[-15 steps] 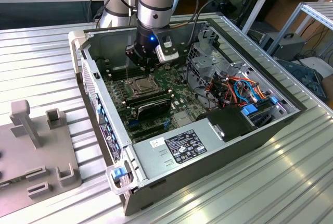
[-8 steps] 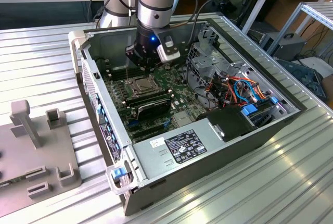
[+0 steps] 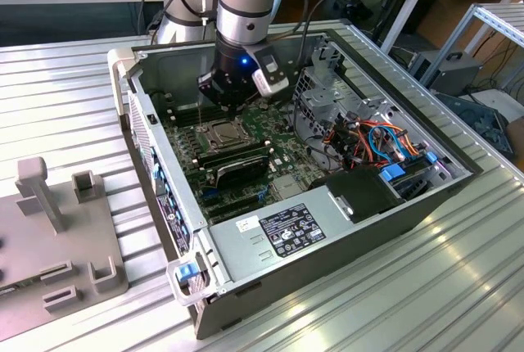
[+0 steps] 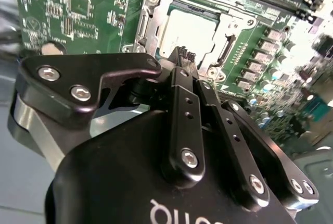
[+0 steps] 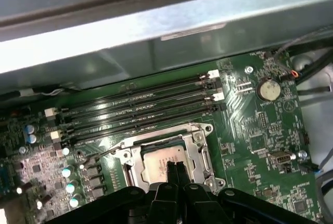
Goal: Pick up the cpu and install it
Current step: 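Install the first cpu locking lever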
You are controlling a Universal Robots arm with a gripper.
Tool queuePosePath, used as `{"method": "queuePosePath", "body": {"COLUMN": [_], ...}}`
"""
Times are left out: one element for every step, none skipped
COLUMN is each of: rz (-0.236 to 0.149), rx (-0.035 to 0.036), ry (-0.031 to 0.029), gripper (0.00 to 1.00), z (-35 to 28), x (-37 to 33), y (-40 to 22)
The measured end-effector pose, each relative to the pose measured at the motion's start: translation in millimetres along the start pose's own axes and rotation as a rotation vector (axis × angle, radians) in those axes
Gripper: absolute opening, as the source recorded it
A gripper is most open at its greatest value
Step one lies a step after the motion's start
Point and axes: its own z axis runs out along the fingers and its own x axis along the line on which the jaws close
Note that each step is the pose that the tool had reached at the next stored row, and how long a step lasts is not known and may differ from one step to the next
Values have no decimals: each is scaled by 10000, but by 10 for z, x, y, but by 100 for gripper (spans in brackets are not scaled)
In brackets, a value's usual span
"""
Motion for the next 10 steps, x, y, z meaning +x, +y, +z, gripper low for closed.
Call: {"method": "queuePosePath", "body": {"rz": [-170, -442, -589, -986, -1177, -1357, -1727, -1911, -2087, -2425], "rx": [-6, -17, -21, -37, -44, -50, -65, -72, -78, -91], "ry": [3, 8, 11, 17, 21, 24, 30, 33, 37, 42], "gripper": [11, 11, 11, 11, 11, 11, 11, 11, 11, 11], "z": [0, 0, 0, 0, 0, 0, 1, 1, 1, 2], "x": [0, 0, 0, 0, 0, 0, 0, 0, 0, 0], "y": [0, 0, 0, 0, 0, 0, 0, 0, 0, 0]}}
